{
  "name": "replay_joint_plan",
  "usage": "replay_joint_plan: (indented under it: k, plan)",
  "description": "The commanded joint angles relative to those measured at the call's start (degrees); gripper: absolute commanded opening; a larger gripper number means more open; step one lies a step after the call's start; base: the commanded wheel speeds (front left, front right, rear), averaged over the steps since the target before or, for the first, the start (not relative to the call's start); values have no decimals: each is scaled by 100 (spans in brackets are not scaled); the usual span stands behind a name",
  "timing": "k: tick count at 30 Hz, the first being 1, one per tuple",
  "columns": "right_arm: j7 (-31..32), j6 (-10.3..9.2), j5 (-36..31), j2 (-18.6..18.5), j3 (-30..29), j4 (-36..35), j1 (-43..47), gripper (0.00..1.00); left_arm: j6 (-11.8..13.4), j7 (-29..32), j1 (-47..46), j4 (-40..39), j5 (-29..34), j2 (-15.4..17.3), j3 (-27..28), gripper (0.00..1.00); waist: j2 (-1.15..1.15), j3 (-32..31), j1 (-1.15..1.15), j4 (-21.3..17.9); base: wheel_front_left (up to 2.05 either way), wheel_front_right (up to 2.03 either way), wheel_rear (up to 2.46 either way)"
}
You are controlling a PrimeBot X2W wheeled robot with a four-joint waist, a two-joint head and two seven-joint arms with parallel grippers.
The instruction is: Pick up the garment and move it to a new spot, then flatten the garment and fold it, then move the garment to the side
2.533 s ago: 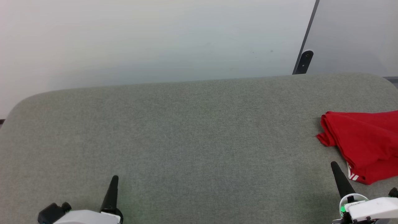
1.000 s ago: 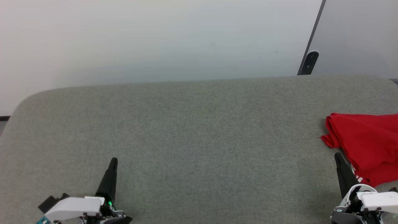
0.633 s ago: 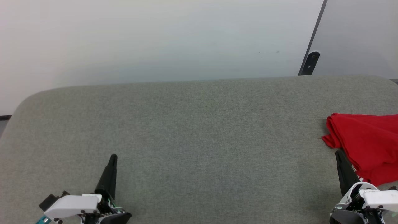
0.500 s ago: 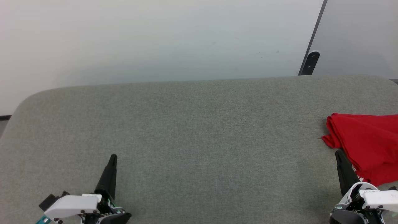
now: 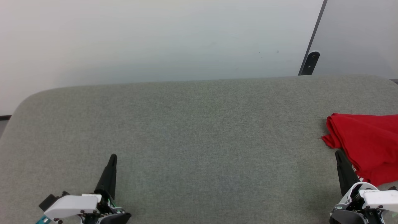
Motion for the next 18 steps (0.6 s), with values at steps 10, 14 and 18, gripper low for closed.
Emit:
replay_joint_plan:
  k: [10,14,18]
  plan:
    - [8,-6,19,20,-5,4,-23,0,-32,25,-58,8,39,-22,34,0,0,0,0,0,0,0,0]
    - [7,-6,20,20,-4,4,-23,0,-32,34,-59,9,44,-26,41,0,0,0,0,0,0,0,0]
    - [6,-6,21,20,-3,4,-23,0,-32,43,-60,8,53,-31,46,0,0,0,0,0,0,0,0]
